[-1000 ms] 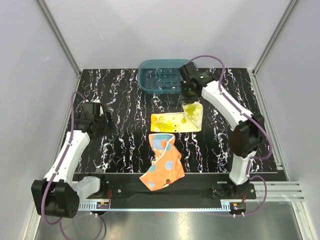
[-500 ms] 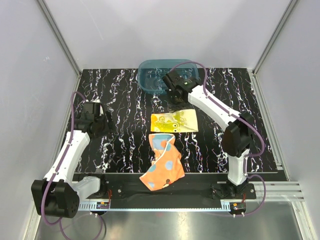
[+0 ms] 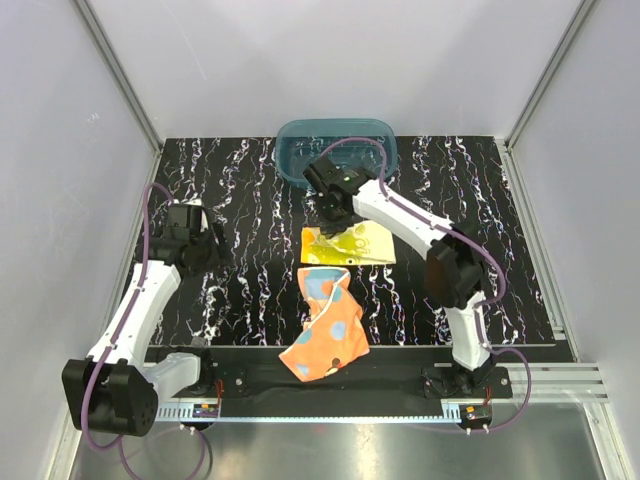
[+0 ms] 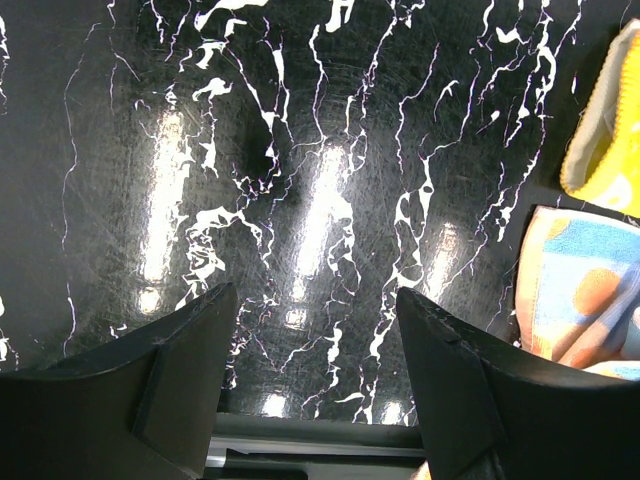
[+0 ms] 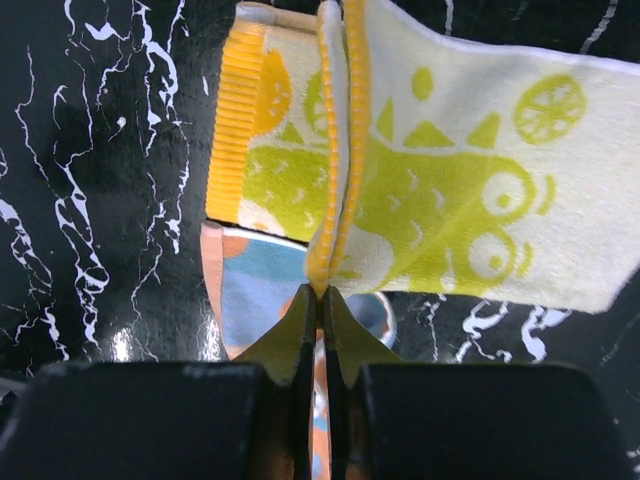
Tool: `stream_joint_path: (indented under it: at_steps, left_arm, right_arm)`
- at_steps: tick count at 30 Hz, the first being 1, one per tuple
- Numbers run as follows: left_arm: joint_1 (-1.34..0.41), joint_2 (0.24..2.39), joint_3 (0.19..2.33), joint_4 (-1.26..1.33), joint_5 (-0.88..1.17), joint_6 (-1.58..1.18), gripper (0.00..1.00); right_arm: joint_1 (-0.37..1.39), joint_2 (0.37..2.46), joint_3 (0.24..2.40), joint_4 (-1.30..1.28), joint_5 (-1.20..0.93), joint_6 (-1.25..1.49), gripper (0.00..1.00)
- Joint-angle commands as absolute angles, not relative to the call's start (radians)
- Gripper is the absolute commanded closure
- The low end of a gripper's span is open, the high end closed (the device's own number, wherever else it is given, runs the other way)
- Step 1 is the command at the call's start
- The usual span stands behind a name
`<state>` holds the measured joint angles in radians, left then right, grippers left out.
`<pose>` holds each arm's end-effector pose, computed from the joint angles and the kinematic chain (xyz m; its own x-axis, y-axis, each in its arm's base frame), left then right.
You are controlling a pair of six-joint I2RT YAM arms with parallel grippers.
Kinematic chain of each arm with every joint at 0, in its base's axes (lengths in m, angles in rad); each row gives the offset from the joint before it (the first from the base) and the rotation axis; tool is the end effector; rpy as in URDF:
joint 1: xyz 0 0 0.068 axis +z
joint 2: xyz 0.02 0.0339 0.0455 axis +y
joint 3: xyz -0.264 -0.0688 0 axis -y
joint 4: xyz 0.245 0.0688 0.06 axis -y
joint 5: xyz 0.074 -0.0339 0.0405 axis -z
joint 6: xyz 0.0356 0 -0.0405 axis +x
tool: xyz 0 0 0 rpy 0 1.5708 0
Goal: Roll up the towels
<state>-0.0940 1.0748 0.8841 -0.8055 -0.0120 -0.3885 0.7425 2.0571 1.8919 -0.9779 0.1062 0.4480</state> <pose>0.2050 -0.0189 0.2662 -0.8065 -0.3044 -0.5068 -0.2357 0.9517 -0.1966 0.3269 0.2949 0.2662 -0.8814 -0.2243 -0.4156 -0.2864 0.9536 0.0927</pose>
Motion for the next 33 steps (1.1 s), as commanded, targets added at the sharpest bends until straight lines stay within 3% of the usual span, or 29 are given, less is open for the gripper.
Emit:
stream_joint_path:
  at_steps: [1, 7, 10, 11, 14, 16, 20, 22, 28, 33]
  left_arm:
    - [-0.103, 1.066, 0.888, -0.769, -0.020, -0.377, 0.30]
    - [-0.107, 1.071, 0.888, -0.773, -0.029, -0.377, 0.30]
    - [-0.113, 1.072, 0.887, -0.778, -0.041, -0.380, 0.30]
    - [-0.115, 1.072, 0.887, -0.778, -0.044, -0.382, 0.30]
    - [-0.117, 1.077, 0.890, -0.779, -0.057, -0.387, 0.30]
    - [-0.117, 1.089, 0.899, -0.782, -0.066, -0.387, 0.30]
    - [-0.117, 1.121, 0.926, -0.793, -0.087, -0.385, 0.30]
    - [-0.121, 1.141, 0.939, -0.799, -0.090, -0.390, 0.30]
    - [-0.236, 1.235, 1.055, -0.808, -0.113, -0.426, 0.32]
    - [-0.373, 1.386, 1.182, -0.769, -0.080, -0.437, 0.34]
  right_arm:
    - [0.776, 2.106, 1.934, -0.908, 0.068, 0.439, 1.00]
    - [0.821, 2.195, 1.953, -0.847, 0.008, 0.434, 0.97]
    - [0.834, 2.224, 1.947, -0.819, 0.003, 0.426, 0.82]
    - [0.836, 2.229, 1.944, -0.812, -0.026, 0.425, 0.69]
    - [0.836, 2.235, 1.925, -0.781, -0.044, 0.423, 0.59]
    - [0.836, 2.235, 1.933, -0.769, -0.048, 0.419, 0.46]
    - [0.833, 2.206, 2.002, -0.782, -0.038, 0.407, 0.33]
    - [0.825, 2.163, 2.016, -0.778, -0.047, 0.405, 0.22]
    - [0.709, 1.987, 1.919, -0.776, -0.086, 0.428, 0.18]
    - [0.516, 1.777, 1.570, -0.719, -0.130, 0.486, 0.28]
